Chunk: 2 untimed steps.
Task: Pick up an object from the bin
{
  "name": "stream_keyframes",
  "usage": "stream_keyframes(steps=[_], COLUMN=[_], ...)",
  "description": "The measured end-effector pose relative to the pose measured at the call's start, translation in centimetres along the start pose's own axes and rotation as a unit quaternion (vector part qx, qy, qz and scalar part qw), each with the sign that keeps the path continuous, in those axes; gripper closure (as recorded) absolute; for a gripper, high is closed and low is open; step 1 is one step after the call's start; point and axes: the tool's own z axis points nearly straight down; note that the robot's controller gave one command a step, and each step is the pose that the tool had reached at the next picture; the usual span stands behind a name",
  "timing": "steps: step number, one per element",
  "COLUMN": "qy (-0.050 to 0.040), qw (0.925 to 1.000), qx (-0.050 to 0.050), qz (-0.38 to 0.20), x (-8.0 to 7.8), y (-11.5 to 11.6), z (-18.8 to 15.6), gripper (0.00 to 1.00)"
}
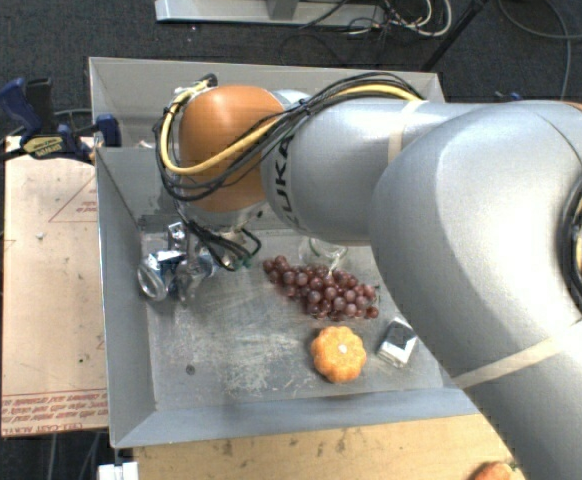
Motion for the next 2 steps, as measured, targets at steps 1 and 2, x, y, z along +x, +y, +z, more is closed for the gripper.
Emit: stream_keyframes(steps=[1, 2], qy=[0.0000, 0.0009], qw=[1.0000, 1.0000], qx=[0.000, 0.000], qz=[0.000, 0.000], x=[0.00, 0.03], y=[0.00, 0.00], z=[0.00, -0.12], gripper=[1.00, 1.00])
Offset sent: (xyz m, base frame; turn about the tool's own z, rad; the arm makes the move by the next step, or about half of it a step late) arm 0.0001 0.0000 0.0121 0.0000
